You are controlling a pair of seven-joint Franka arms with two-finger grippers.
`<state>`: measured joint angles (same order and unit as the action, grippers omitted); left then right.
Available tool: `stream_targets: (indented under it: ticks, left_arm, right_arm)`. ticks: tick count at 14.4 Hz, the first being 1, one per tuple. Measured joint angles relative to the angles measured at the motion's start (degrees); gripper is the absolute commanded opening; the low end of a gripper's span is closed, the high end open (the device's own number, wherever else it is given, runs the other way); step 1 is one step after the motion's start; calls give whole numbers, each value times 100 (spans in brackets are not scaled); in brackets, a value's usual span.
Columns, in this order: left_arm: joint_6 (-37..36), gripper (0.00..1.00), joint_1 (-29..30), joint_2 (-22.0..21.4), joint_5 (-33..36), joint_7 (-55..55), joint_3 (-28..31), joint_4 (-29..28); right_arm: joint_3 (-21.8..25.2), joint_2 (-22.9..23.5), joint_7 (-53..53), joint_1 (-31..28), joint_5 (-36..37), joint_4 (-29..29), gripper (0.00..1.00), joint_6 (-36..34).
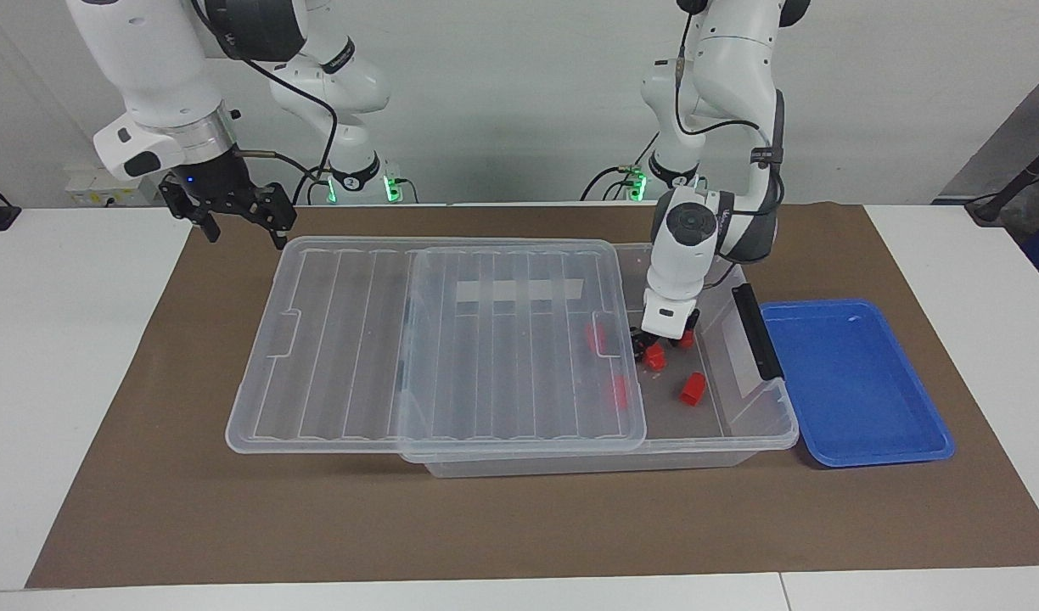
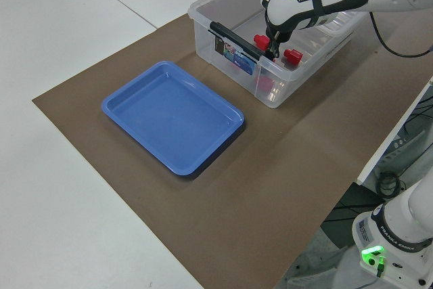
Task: Place red block in blue tray from box
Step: 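Grasp the red block with the left gripper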
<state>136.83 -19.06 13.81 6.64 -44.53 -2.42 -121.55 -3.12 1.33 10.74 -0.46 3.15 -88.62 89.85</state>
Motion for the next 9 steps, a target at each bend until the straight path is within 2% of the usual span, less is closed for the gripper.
stream_targets:
  ticks: [1,6,7,9]
  left_arm:
    - [9,0,0,0,0,2,1,-10]
    - [-5,0,6,-47,1,14,30,-8]
    - [-125,0,11,-51,1,20,49,34]
    - [-813,0,42,-94,2,56,88,416]
  right_arm:
    - [0,0,0,0,0,0,100,0]
    - [1,0,0,-1,0,0,100,0]
    - [1,0,0,-1,0,0,100,0]
    - [1,0,0,-1,0,0,100,0]
